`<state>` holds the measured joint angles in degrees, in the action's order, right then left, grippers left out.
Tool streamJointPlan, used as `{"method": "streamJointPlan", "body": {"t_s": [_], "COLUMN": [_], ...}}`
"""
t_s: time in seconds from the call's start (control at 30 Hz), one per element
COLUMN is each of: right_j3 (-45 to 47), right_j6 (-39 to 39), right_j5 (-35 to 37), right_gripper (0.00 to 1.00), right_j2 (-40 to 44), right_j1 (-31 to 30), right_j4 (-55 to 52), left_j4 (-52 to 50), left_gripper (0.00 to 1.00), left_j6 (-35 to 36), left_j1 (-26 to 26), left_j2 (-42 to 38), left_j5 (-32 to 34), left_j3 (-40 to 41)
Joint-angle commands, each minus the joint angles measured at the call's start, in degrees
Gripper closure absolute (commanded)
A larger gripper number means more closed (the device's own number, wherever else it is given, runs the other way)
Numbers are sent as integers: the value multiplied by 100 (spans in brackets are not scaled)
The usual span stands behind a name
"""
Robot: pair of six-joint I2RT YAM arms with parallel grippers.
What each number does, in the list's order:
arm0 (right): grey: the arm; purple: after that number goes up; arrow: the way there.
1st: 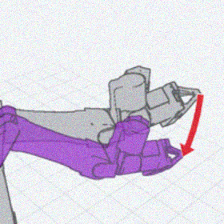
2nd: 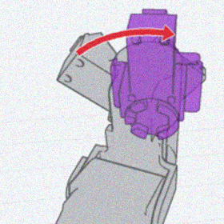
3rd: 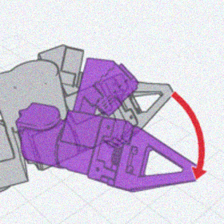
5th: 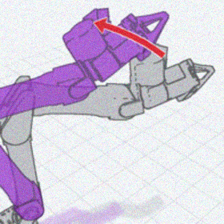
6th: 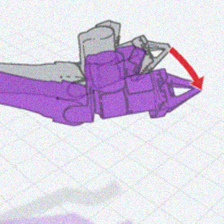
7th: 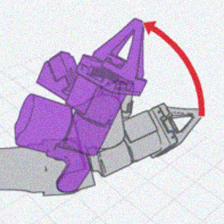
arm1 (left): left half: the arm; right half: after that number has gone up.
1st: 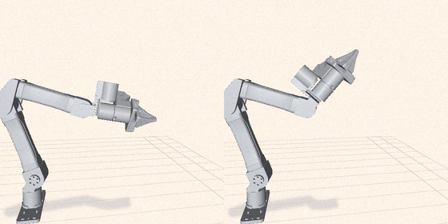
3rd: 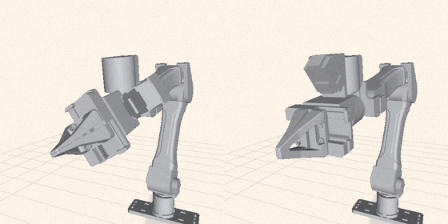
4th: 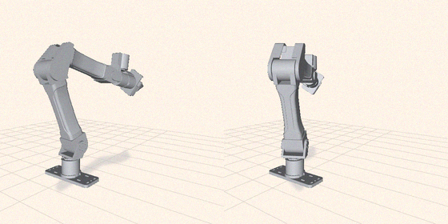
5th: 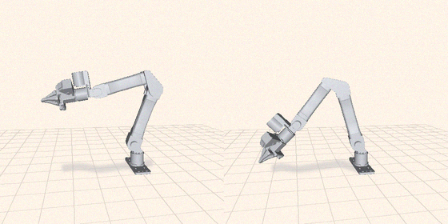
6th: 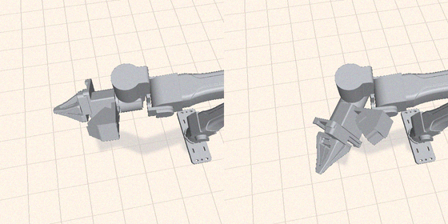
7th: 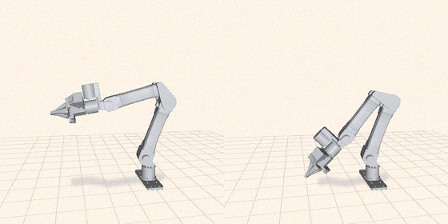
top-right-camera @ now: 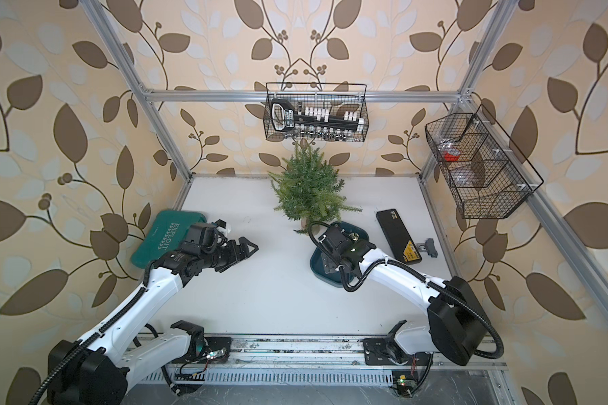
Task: Decorate the small christmas tree with ornaments
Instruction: Pick up an ornament from the container.
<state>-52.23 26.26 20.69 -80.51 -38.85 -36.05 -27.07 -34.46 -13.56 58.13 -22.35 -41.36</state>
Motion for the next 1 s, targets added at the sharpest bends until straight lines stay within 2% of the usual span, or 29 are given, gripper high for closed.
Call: {"method": "streamJointPlan", "body": {"t_s": [0.0, 0.47, 0.97], "right_j3": [-73, -9, 231], "right_j6": [-117, -277, 2], "right_j5": [344, 650, 150], "right_gripper": [9, 9, 12], "right_j2": [-219, -907, -1031], "right_j1": [78, 323, 481], "right_j4": [192, 831, 1170], "left_j4": [-67, -76, -62], "left_gripper": [5, 5, 5], "left_j6": [125, 93, 80], "left_j1": [-46, -94, -129], "left_j2": [-109, -102, -65], "left_j5": [46, 142, 134], "left_j3": [31, 75, 84]}}
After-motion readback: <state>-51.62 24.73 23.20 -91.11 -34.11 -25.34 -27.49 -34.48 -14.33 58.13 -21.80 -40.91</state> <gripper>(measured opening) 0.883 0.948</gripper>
